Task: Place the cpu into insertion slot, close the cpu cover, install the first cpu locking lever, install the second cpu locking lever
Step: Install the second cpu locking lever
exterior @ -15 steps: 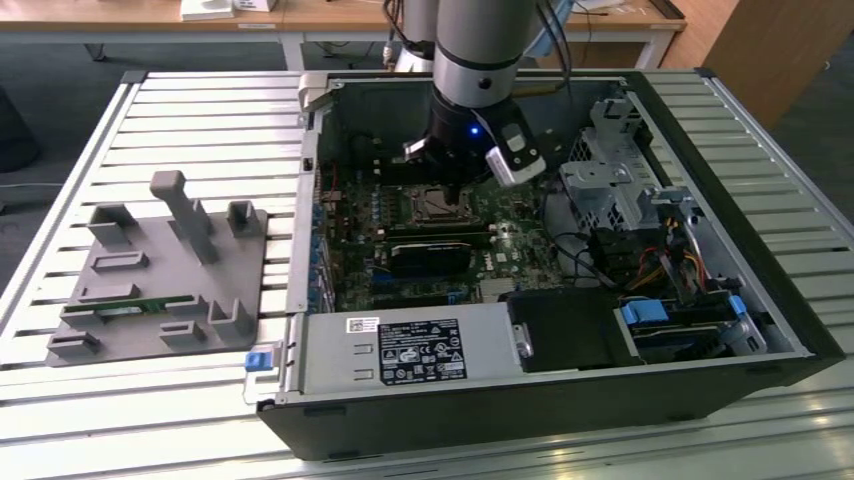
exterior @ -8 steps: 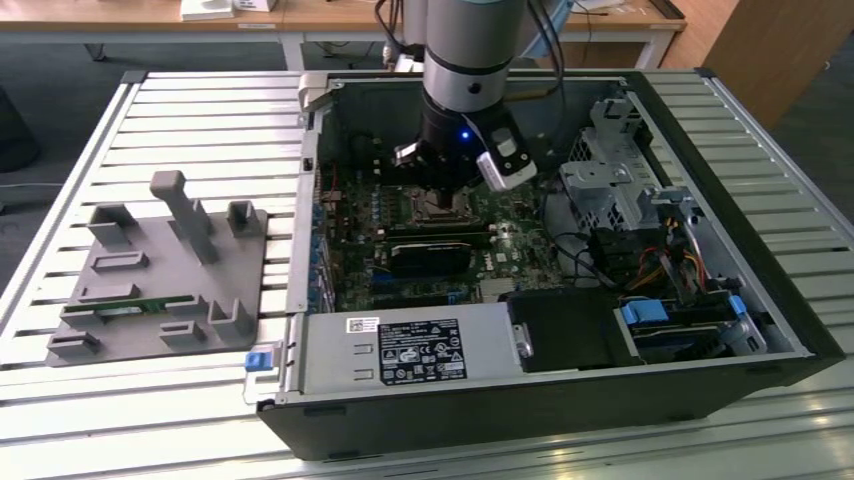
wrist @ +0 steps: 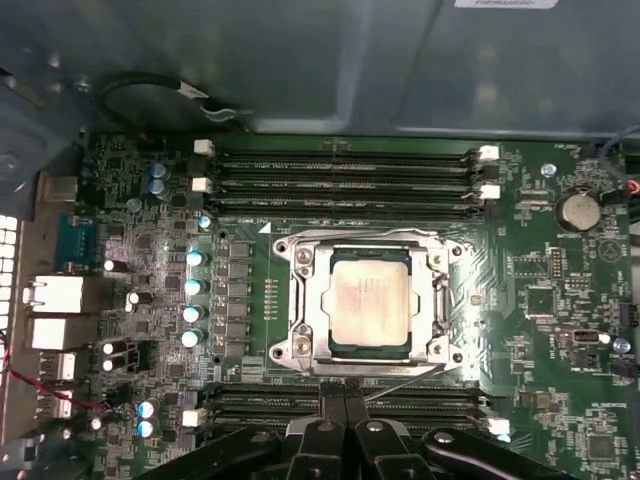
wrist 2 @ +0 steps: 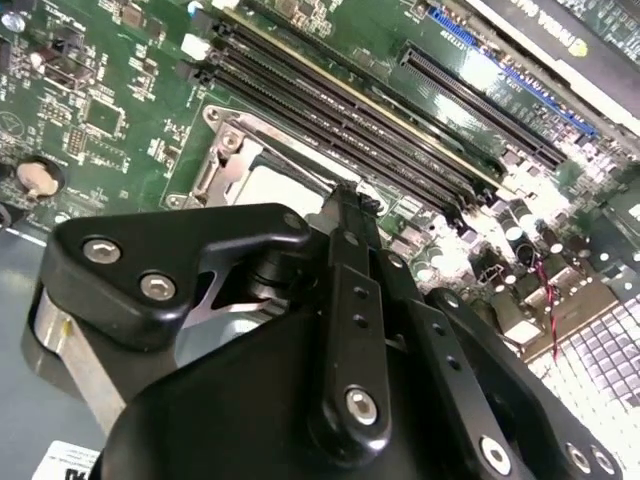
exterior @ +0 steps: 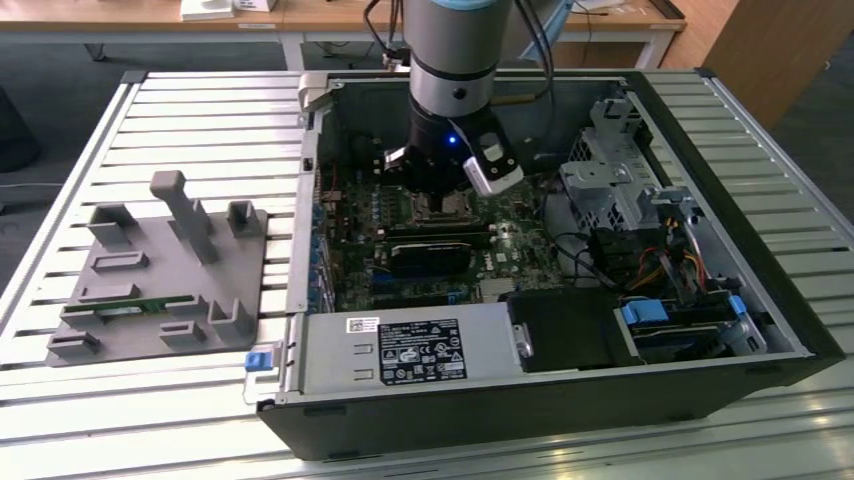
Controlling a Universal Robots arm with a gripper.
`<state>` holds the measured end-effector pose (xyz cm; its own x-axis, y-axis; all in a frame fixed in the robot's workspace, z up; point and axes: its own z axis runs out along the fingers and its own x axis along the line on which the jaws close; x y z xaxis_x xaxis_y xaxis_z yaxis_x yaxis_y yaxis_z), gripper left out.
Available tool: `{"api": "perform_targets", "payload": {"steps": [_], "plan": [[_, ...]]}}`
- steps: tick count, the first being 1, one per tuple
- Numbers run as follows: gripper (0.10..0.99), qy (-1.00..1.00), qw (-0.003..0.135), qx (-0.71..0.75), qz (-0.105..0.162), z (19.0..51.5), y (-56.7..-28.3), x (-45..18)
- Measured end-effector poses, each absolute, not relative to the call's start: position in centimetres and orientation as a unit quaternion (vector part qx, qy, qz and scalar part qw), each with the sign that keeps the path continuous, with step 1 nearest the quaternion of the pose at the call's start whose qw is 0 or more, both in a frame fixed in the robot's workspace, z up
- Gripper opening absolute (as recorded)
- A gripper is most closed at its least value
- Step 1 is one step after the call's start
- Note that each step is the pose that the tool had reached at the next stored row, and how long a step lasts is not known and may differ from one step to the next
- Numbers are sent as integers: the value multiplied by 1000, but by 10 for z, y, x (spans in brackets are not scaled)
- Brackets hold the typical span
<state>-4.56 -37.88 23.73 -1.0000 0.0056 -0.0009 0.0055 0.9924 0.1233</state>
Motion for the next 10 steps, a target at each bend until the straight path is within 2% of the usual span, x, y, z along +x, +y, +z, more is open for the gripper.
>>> {"api": "perform_targets", "payload": {"steps": [10], "plan": [[106,998,-2,5,68,227,-383,-47]]}}
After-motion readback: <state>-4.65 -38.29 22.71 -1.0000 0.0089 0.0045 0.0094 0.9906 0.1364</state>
